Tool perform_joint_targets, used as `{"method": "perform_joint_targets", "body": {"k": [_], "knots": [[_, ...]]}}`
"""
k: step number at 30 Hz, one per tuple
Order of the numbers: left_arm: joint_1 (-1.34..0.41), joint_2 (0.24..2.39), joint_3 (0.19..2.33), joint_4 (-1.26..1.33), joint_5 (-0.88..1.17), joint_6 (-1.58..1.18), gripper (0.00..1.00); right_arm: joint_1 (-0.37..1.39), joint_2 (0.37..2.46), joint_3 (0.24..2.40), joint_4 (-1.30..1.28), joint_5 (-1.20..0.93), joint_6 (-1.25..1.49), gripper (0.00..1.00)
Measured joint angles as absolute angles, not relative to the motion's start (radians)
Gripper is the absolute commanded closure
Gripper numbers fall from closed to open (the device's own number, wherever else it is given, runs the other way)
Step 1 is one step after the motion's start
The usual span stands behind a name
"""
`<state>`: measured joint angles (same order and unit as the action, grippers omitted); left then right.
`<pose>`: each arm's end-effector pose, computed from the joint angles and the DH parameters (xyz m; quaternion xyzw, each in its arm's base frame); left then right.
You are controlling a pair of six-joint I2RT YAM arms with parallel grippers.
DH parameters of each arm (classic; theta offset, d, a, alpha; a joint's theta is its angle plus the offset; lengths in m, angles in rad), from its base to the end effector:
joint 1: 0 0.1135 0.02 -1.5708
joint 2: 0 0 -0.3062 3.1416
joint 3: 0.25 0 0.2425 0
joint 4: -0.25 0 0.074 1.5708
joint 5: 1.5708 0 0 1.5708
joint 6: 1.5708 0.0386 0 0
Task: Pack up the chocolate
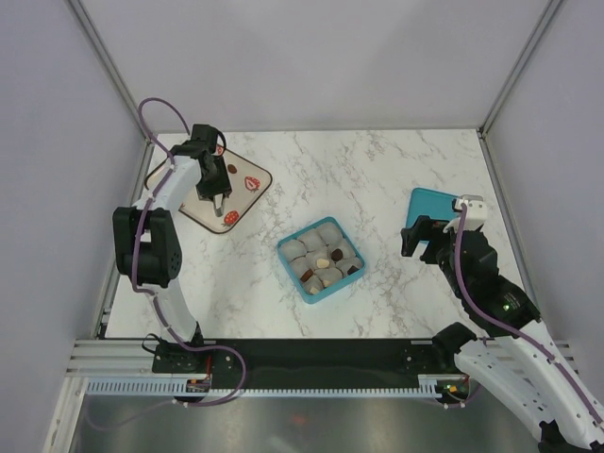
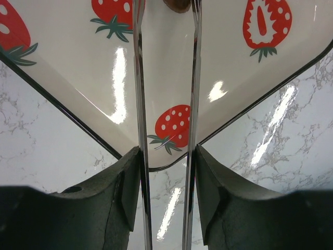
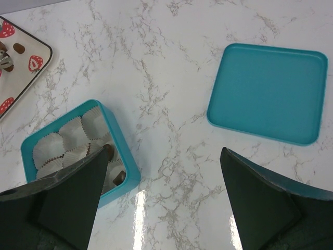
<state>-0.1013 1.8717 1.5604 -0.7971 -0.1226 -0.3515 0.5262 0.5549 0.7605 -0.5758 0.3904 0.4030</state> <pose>0.4013 -0.0360 0.2906 -0.1351 0.9622 0.0068 0.2363 0.0764 0.0274 0.3418 0.0595 0.8147 0.1052 0.5671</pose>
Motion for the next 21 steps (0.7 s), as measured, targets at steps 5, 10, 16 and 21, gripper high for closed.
{"method": "perform_joint_targets", "body": {"k": [5,10,16,21], "knots": [[-0.099,1.883,1.560,-0.797,-0.121,-0.352,0.53,0.526,0.550,0.760,-0.576,0.390,0.403,0.02],[-0.099,1.883,1.560,-0.799,-0.120,-0.352,0.56,0.526,0.550,0.760,-0.576,0.390,0.404,0.02],[-0.099,1.864,1.541,-0.813,-0.102,-0.351,0.63,0.526,0.551,0.760,-0.576,0.390,0.405,0.02],[-0.099,1.828,1.531,-0.842,-0.094,-0.350,0.65,0.526,0.551,0.760,-0.576,0.390,0.408,0.03]]}}
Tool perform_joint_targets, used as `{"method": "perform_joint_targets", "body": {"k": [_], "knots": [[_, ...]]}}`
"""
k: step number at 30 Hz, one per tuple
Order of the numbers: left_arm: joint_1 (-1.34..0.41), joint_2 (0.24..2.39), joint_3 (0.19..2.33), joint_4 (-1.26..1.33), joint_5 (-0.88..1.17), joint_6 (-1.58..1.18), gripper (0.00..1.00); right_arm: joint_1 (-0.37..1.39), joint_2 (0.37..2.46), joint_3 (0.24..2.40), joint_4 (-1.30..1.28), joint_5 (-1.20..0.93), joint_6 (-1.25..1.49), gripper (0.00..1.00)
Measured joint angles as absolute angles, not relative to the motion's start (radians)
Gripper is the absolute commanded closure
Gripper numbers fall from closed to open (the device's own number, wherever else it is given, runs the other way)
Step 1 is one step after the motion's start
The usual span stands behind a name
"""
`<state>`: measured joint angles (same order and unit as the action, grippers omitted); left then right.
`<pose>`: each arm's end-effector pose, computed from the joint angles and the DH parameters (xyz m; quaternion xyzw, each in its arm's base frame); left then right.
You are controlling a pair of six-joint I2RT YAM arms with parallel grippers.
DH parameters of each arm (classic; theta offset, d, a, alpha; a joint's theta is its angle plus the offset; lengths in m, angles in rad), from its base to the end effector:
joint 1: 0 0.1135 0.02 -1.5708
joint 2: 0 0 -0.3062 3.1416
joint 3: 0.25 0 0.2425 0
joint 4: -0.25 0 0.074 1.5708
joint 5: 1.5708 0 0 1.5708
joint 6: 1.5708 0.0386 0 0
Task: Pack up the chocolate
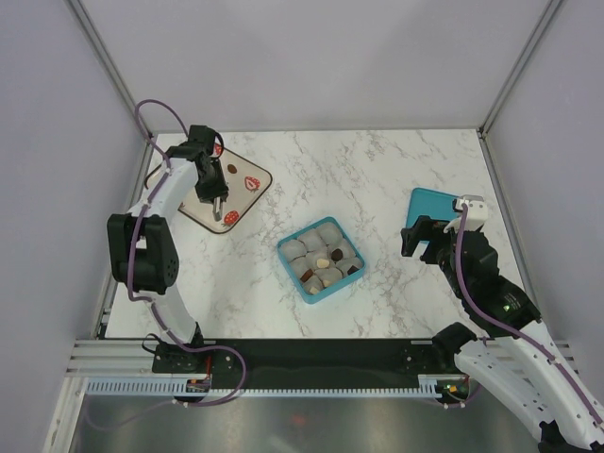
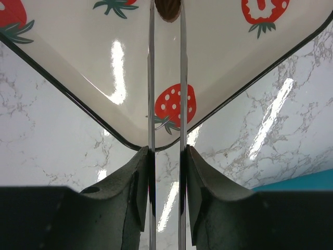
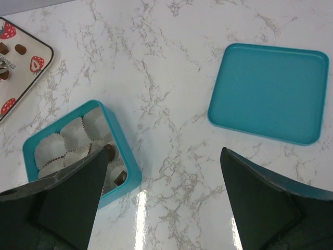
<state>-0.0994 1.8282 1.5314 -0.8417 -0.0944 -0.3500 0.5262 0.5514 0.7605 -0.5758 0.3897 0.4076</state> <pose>0.3857 -0.0348 0.2962 -0.1320 0.9667 -0.0028 0.2191 0.0757 0.0270 0.3420 0.0615 0.8137 0.1076 0.5680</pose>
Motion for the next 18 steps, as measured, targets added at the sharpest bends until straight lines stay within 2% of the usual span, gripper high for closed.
{"method": "perform_joint_targets", "body": {"k": [18], "knots": [[-0.099,1.744,1.531,-0.909,-0.023,-0.330,0.67,0.526,0.545,0.760,-0.576,0.378,0.419,0.03]]}}
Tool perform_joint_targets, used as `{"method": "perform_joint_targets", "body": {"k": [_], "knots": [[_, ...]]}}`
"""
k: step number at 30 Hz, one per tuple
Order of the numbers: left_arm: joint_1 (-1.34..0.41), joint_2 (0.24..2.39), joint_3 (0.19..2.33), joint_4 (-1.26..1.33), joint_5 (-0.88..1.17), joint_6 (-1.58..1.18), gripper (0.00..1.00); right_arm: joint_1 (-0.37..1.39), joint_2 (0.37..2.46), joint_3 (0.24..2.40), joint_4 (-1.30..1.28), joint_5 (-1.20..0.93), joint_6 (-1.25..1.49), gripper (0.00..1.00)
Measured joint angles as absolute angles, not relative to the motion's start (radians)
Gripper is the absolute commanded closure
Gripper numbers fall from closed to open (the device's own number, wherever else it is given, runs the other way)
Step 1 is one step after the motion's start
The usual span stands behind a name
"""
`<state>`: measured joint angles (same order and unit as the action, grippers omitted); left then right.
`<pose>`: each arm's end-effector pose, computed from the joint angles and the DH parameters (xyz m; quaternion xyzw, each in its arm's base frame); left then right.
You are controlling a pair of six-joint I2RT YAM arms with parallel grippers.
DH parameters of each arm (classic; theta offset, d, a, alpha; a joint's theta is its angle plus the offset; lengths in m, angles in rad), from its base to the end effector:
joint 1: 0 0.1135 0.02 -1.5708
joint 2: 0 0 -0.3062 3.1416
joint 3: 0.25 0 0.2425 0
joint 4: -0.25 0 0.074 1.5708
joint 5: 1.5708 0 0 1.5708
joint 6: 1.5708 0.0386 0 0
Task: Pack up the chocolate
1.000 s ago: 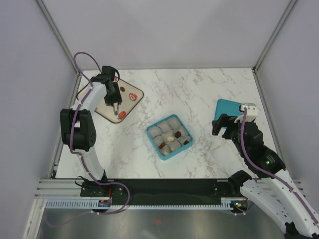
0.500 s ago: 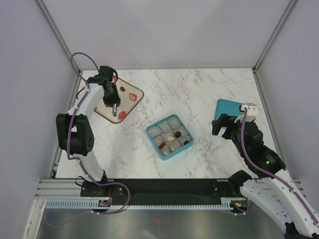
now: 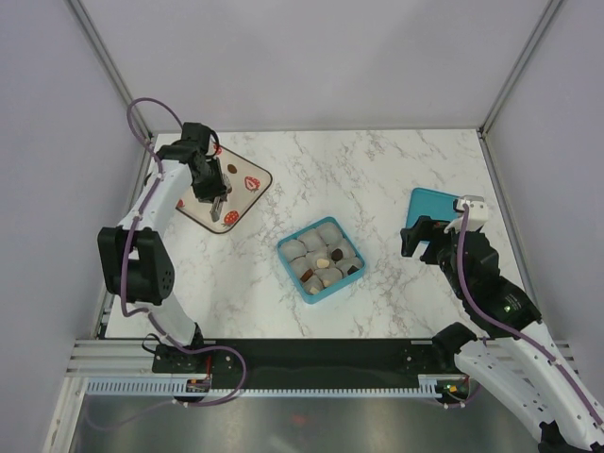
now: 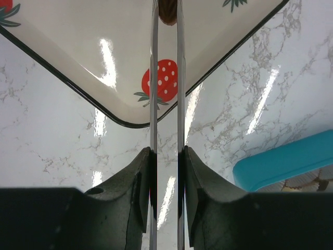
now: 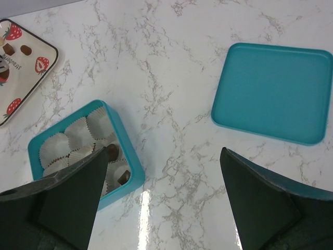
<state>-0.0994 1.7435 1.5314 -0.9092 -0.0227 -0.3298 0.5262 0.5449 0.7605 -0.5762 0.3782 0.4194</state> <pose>0.3622 -0.0352 0.3229 -0.1146 0.9680 -0.0367 0.2201 0.0743 0.0267 0.3423 0.0637 0.8123 0.1168 0.5678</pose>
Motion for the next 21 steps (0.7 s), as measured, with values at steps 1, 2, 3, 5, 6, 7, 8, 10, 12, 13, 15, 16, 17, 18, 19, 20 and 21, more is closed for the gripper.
{"method": "perform_joint_targets", "body": {"k": [1,2,3,5,6,7,8,10,12,13,15,16,17,18,19,20,21], "knots": [[-0.099,1.733,1.531,-0.913,-0.015,-0.328,0.67,0.526,0.546,0.760,-0.576,0.378,0.419,0.03],[-0.100,1.718,1.532,-0.915,-0.007,-0.325,0.67,0.526,0.547,0.760,-0.576,0.378,0.419,0.03],[-0.103,1.704,1.532,-0.918,0.005,-0.323,0.67,0.526,0.549,0.760,-0.576,0.379,0.419,0.03],[-0.110,1.677,1.532,-0.928,0.023,-0.316,0.68,0.526,0.553,0.760,-0.576,0.379,0.419,0.03],[-0.116,1.664,1.532,-0.934,0.037,-0.312,0.68,0.526,0.556,0.760,-0.576,0.379,0.419,0.03],[-0.126,1.653,1.533,-0.941,0.049,-0.307,0.69,0.526,0.558,0.760,-0.576,0.379,0.419,0.03],[-0.140,1.644,1.534,-0.946,0.065,-0.303,0.69,0.526,0.559,0.760,-0.576,0.379,0.419,0.03],[-0.179,1.629,1.536,-0.950,0.089,-0.296,0.70,0.526,0.560,0.760,-0.576,0.379,0.419,0.03],[-0.241,1.616,1.540,-0.953,0.100,-0.292,0.69,0.526,0.560,0.760,-0.576,0.380,0.419,0.03],[-0.280,1.612,1.545,-0.960,0.103,-0.290,0.70,0.526,0.560,0.760,-0.576,0.381,0.419,0.03],[-0.355,1.606,1.559,-0.970,0.108,-0.290,0.70,0.526,0.560,0.760,-0.576,0.382,0.419,0.03],[-0.389,1.603,1.565,-0.973,0.108,-0.290,0.70,0.526,0.559,0.760,-0.576,0.382,0.419,0.03],[-0.424,1.601,1.572,-0.977,0.109,-0.290,0.70,0.526,0.559,0.760,-0.576,0.382,0.419,0.03],[-0.471,1.595,1.579,-0.979,0.112,-0.290,0.70,0.526,0.557,0.761,-0.577,0.382,0.419,0.03],[-0.495,1.592,1.583,-0.983,0.113,-0.290,0.70,0.526,0.556,0.761,-0.577,0.382,0.419,0.03],[-0.510,1.591,1.588,-0.988,0.112,-0.291,0.70,0.526,0.555,0.762,-0.578,0.382,0.419,0.03],[-0.527,1.590,1.592,-0.992,0.110,-0.291,0.70,0.526,0.554,0.762,-0.579,0.383,0.419,0.03]]}}
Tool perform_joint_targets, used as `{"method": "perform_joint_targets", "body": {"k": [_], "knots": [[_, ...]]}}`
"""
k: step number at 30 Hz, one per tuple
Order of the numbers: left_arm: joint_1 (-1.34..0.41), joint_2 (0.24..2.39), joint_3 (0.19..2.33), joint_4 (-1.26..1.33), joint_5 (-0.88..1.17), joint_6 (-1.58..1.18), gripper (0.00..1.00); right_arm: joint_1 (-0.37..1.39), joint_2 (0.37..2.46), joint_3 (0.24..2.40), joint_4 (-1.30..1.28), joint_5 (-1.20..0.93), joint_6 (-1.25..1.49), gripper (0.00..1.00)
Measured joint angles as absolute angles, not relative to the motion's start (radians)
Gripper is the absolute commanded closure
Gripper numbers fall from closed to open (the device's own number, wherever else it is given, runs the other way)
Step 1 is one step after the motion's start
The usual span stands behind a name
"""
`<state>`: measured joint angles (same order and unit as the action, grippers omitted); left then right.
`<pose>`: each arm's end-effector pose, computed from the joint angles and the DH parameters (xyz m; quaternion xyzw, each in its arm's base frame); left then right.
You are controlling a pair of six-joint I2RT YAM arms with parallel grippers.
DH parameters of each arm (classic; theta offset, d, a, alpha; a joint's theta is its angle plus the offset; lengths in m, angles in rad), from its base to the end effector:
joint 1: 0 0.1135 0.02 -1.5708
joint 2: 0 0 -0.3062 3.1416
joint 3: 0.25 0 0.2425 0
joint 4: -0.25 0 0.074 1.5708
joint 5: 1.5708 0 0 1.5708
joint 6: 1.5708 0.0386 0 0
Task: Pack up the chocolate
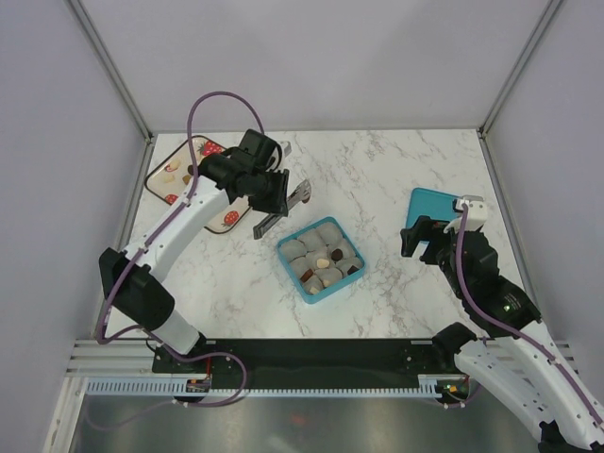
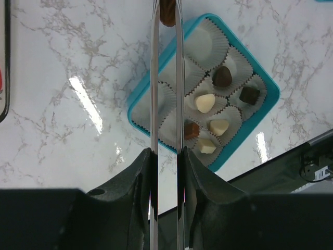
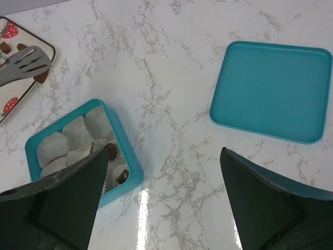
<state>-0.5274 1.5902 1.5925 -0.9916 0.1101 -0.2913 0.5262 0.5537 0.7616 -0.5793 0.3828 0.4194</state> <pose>0.2765 -0.1660 0.3863 0.1283 0.9481 -0.1623 0.2416 0.0759 0.0274 0.3419 0.0640 0.8150 0.1125 0.5648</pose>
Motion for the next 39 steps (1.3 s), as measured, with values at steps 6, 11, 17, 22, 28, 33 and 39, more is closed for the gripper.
{"method": "perform_joint_targets", "body": {"k": [6,11,17,22,28,33,39], "knots": [[-0.641,1.590,1.596,-0.997,0.108,-0.294,0.70,0.526,0.542,0.762,-0.586,0.384,0.420,0.03],[-0.691,1.591,1.596,-0.999,0.107,-0.297,0.70,0.526,0.543,0.762,-0.588,0.386,0.422,0.03],[-0.698,1.602,1.596,-0.997,0.101,-0.300,0.70,0.526,0.543,0.762,-0.588,0.387,0.422,0.03],[-0.704,1.633,1.596,-0.992,0.097,-0.302,0.69,0.526,0.543,0.762,-0.591,0.392,0.422,0.03],[-0.725,1.658,1.578,-0.980,0.095,-0.302,0.68,0.526,0.543,0.762,-0.591,0.398,0.422,0.03],[-0.731,1.676,1.564,-0.970,0.088,-0.302,0.68,0.526,0.543,0.762,-0.591,0.398,0.422,0.03],[-0.731,1.691,1.550,-0.950,0.083,-0.302,0.65,0.526,0.543,0.762,-0.591,0.400,0.422,0.03]]}}
